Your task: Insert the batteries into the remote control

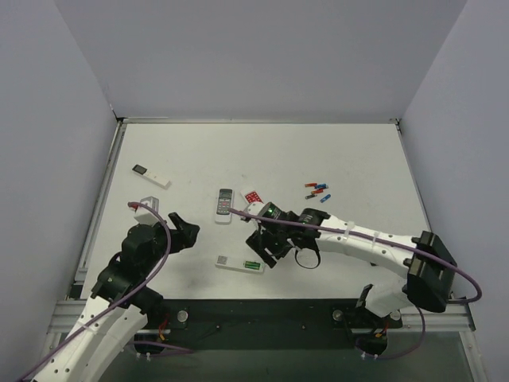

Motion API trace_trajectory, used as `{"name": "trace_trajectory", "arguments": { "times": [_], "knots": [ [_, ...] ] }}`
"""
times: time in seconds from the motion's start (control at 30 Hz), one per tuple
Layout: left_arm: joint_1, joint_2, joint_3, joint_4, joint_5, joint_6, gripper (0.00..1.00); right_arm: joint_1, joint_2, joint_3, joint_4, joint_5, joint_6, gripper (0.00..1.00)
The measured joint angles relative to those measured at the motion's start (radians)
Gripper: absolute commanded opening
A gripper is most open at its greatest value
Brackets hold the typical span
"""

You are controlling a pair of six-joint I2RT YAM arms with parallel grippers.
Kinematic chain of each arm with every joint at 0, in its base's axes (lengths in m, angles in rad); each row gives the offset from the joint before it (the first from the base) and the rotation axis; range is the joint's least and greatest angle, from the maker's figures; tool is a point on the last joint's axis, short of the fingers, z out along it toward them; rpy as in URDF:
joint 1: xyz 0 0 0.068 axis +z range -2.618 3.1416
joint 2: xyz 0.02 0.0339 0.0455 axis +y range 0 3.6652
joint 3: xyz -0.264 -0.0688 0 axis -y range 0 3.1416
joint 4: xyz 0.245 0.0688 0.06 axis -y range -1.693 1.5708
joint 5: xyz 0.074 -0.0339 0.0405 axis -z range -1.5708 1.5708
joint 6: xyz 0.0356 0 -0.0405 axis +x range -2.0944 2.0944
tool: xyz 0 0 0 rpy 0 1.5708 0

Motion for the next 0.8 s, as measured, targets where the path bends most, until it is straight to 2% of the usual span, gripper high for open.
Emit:
{"name": "trace_trajectory", "arguments": {
  "times": [0.17, 0.33, 0.57, 0.8],
  "knots": [
    [0.000, 0.068, 0.000, 0.025, 0.059, 0.006, 0.84, -0.058, -0.167, -0.138, -0.026, 0.131, 0.250, 0.57],
    [0.000, 0.174, 0.000, 0.048, 0.137, 0.010, 0.84, -0.135, -0.201, -0.246, -0.059, 0.170, 0.398, 0.52],
    [-0.025, 0.337, 0.000, 0.048, 0.220, 0.029, 0.84, -0.200, -0.152, -0.268, -0.070, 0.168, 0.451, 0.49],
    [-0.074, 0.450, 0.000, 0.041, 0.230, 0.031, 0.84, -0.225, -0.044, -0.249, -0.039, 0.140, 0.451, 0.47]
  ]
}}
